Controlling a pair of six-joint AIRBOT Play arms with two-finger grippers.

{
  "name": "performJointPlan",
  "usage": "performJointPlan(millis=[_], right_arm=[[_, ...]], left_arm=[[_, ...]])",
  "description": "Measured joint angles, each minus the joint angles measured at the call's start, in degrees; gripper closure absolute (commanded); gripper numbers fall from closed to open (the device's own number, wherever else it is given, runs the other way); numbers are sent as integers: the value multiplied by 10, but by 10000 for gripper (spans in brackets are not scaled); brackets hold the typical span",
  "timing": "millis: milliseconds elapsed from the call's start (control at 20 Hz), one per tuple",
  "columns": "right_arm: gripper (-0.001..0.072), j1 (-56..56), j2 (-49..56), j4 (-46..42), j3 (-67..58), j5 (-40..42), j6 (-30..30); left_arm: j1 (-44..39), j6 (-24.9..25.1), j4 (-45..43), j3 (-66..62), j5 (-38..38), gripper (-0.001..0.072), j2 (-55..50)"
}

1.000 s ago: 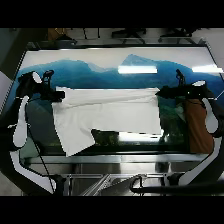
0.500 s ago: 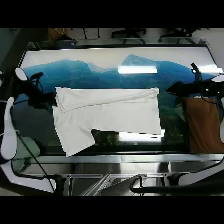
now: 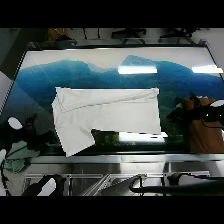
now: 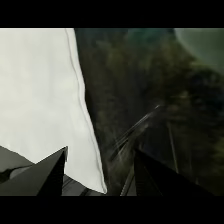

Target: Fold the shirts.

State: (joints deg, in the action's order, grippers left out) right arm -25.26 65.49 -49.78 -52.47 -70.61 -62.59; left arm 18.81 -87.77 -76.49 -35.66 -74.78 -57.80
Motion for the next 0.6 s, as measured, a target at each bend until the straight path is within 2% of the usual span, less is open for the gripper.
performJointPlan(millis=[200, 450, 500, 550, 600], right_arm=[[235, 38, 8, 13, 40, 20, 2], [237, 101, 33, 26, 51, 46, 4], [272, 111, 38, 45, 52, 49, 4], [413, 121, 42, 67, 54, 55, 4], [467, 127, 44, 64, 54, 60, 5]], left_arm=[[8, 28, 96, 64, 96, 175, 2], [11, 101, 240, 83, 173, 194, -76], [11, 114, 259, 82, 181, 417, -92], [11, 124, 264, 80, 187, 598, -104], [11, 135, 271, 73, 190, 692, -114]])
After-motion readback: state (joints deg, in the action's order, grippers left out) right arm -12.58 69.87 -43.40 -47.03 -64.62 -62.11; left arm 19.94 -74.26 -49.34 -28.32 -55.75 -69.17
